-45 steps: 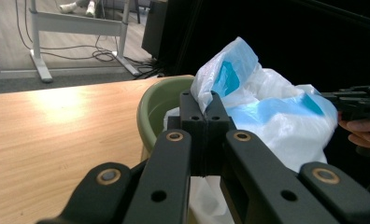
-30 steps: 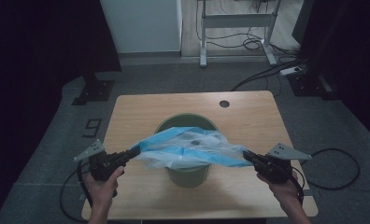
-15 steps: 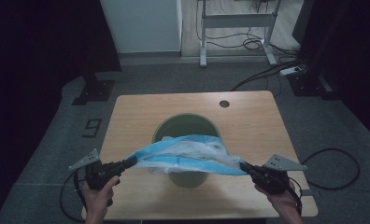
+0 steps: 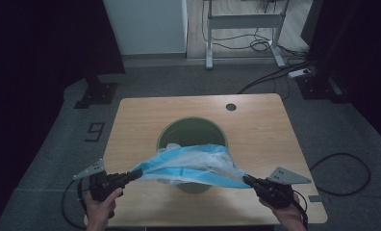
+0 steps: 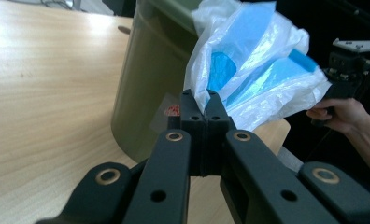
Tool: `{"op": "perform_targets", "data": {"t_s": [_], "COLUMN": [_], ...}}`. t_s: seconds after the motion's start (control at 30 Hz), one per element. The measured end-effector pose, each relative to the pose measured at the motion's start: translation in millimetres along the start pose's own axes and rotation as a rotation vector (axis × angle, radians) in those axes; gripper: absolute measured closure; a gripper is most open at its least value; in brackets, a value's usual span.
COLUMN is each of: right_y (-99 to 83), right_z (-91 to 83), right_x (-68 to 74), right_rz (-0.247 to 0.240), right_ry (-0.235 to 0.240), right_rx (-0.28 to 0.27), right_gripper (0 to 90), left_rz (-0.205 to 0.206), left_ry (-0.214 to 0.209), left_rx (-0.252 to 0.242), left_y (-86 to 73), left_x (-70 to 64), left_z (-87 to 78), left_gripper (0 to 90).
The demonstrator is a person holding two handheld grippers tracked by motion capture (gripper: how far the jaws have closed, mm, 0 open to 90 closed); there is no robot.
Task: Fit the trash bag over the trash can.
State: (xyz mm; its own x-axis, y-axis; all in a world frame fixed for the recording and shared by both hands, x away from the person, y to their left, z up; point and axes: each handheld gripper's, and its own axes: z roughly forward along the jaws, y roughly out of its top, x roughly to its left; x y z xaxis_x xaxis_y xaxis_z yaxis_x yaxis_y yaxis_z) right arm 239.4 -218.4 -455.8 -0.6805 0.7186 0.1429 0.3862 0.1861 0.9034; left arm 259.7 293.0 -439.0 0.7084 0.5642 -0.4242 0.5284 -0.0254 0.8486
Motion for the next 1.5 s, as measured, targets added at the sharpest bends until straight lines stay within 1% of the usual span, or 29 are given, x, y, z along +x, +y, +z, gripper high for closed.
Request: {"op": "perform_targets", "data": {"t_s": [0.1,0.17,0.23,0.4,0.5,0.6,0.67,0.7,0.73,0.77,0.83,0.9,0.93,0.97,1.0,1.03,1.07,1.1,1.17,1.2,1.23,1.3,1.33,1.37,1.47,1.5], "right_y": [-1.1,-1.1,-0.4,-1.1,-2.6,-4.6,-4.4,-4.0,-4.0,-2.9,-2.2,-1.3,-0.5,0.3,1.0,2.1,4.2,5.8,11.6,13.8,17.4,22.3,24.8,28.2,32.1,32.1], "right_z": [2.7,4.0,8.3,11.4,13.2,14.5,14.7,15.1,15.1,16.8,18.2,20.0,21.1,21.7,22.1,22.4,21.7,20.8,16.9,15.5,13.2,10.2,9.1,7.6,6.5,6.5], "right_x": [0.0,-0.2,-1.5,-2.7,-1.5,-1.3,-2.7,-3.4,-3.4,-4.8,-5.6,-6.7,-7.3,-7.6,-7.5,-7.2,-6.5,-5.8,-3.4,-2.7,-1.4,0.0,0.7,1.2,1.3,1.3], "right_rz": [-0.001,-0.003,-0.004,-0.009,-0.016,-0.013,-0.007,-0.006,-0.006,-0.007,-0.003,0.0,0.004,0.006,0.003,0.002,0.002,0.0,0.0,0.002,0.001,-0.002,-0.004,-0.007,-0.013,-0.013], "right_ry": [0.002,0.001,0.001,0.005,0.004,0.001,-0.001,-0.005,-0.005,-0.02,-0.034,-0.047,-0.056,-0.063,-0.071,-0.076,-0.073,-0.073,-0.069,-0.064,-0.062,-0.053,-0.05,-0.051,-0.044,-0.044], "right_rx": [0.01,0.014,0.026,0.036,0.046,0.05,0.048,0.048,0.048,0.051,0.048,0.042,0.039,0.036,0.033,0.028,0.018,0.009,-0.02,-0.028,-0.041,-0.055,-0.064,-0.072,-0.071,-0.071], "right_gripper": [87.9,87.9,87.9,87.9,87.9,87.9,87.9,87.9,87.9,87.6,86.9,85.9,85.0,83.1,80.1,76.4,71.4,67.3,60.4,58.4,56.7,54.4,53.2,52.3,52.0,52.0], "left_rz": [-0.01,-0.008,-0.006,-0.007,-0.009,-0.018,-0.008,-0.008,0.0,0.0,0.001,0.018,0.027,0.036,0.051,0.074,0.084,0.1,0.132,0.152,0.162,0.188,0.202,0.207,0.228,0.228], "left_ry": [0.002,0.006,0.01,0.004,0.019,0.02,0.034,0.034,0.047,0.06,0.082,0.106,0.121,0.137,0.164,0.189,0.192,0.184,0.18,0.181,0.176,0.164,0.157,0.154,0.139,0.139], "left_rx": [0.024,0.034,0.056,0.081,0.092,0.08,0.086,0.086,0.093,0.101,0.102,0.106,0.103,0.095,0.075,0.043,0.028,0.021,0.03,0.027,0.026,0.029,0.04,0.045,0.061,0.061], "left_y": [-2.2,-2.2,-1.1,-2.4,-4.5,-6.1,-4.7,-4.7,-3.8,-2.8,-1.8,-0.5,0.1,0.9,2.4,5.0,7.2,11.8,18.5,22.9,25.5,31.9,36.3,37.8,45.4,45.4], "left_x": [3.1,4.1,6.4,9.7,11.2,13.5,12.2,12.2,11.4,11.4,11.2,9.1,7.3,5.3,1.6,-4.0,-7.4,-12.7,-19.9,-24.9,-27.5,-33.5,-36.5,-37.2,-39.5,-39.5], "left_z": [5.1,7.0,10.4,11.4,11.2,9.7,10.3,10.3,11.8,14.5,18.3,21.5,22.6,22.7,21.8,18.8,16.5,12.9,9.2,7.1,6.4,6.6,8.6,9.4,16.8,16.8], "left_gripper": [90.0,90.0,90.0,90.0,90.0,90.0,90.0,90.0,90.0,90.0,90.0,89.2,86.9,81.6,72.7,64.6,56.5,49.8,37.3,34.7,32.9,31.4,30.6,30.1,29.3,28.7]}}
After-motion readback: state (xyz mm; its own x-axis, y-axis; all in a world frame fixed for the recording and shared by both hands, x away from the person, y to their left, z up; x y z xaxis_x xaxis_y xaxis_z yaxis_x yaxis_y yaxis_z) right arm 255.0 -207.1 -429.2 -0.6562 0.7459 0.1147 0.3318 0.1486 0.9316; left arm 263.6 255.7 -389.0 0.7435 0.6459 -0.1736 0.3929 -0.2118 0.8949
